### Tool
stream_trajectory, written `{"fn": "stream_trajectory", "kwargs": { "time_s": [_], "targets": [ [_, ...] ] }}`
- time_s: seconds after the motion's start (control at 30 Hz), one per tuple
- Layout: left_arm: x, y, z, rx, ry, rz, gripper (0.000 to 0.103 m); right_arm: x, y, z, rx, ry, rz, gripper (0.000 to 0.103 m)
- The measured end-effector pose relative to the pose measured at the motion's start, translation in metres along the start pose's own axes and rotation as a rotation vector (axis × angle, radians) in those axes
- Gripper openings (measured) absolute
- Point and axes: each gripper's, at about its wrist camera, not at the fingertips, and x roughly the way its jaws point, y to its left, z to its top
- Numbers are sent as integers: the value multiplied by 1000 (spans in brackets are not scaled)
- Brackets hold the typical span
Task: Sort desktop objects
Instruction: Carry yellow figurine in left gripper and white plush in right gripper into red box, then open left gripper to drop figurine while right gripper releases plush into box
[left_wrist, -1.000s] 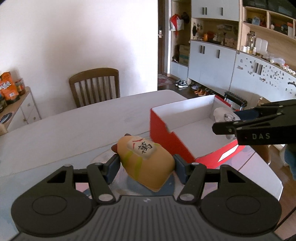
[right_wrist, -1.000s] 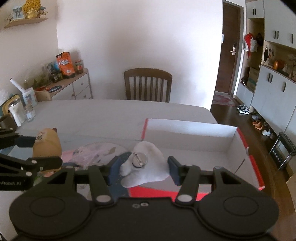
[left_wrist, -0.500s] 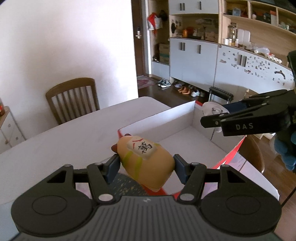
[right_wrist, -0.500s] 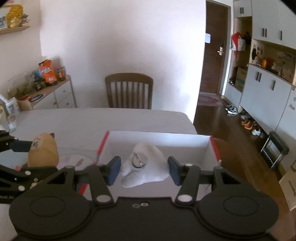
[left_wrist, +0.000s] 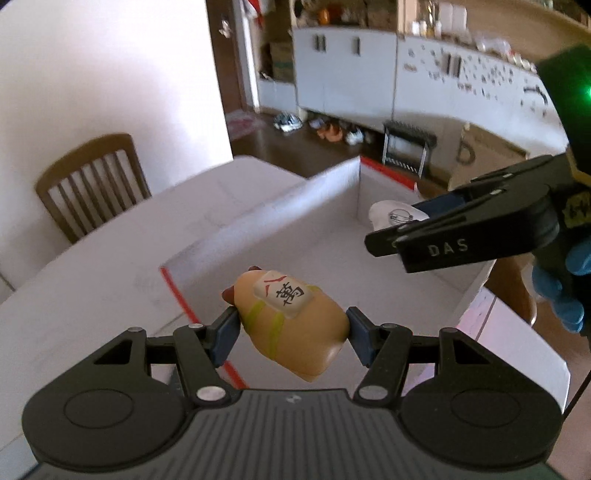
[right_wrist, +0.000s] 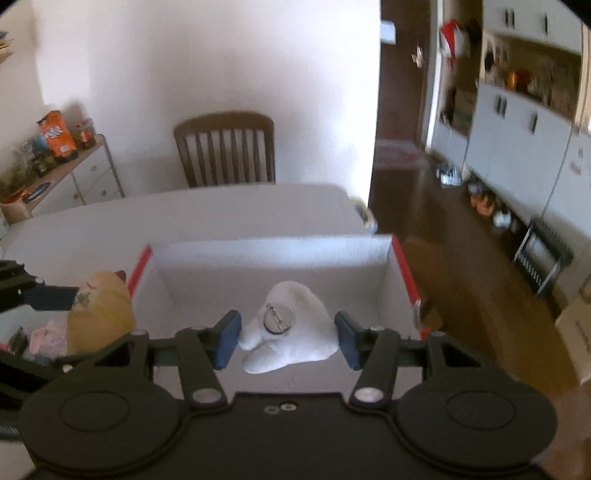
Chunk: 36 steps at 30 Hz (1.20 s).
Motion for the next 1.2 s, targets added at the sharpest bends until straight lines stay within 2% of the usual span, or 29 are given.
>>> {"fn": "stream_trajectory", "kwargs": {
  "time_s": [0.13,0.5,0.63,0.87,1.1,1.2],
  "targets": [
    [26,1,4,23,56,-24,62,28,-7,-2,25,79,1,55],
    [83,-3,9,72,235,-52,62,88,-5,1,-19,244,-20,56],
    [89,-9,9,96,259,-68,63,100,-3,-1,-22,301,-23,56],
    [93,-12,3,115,269,-52,63,114,1,-3,-31,373,-36,57],
    [96,-15,5,120,269,-61,64,118,2,-4,-19,384,-21,60],
    [95,-15,6,120,267,-60,65,116,1,-2,-15,381,-20,69]
  ]
}}
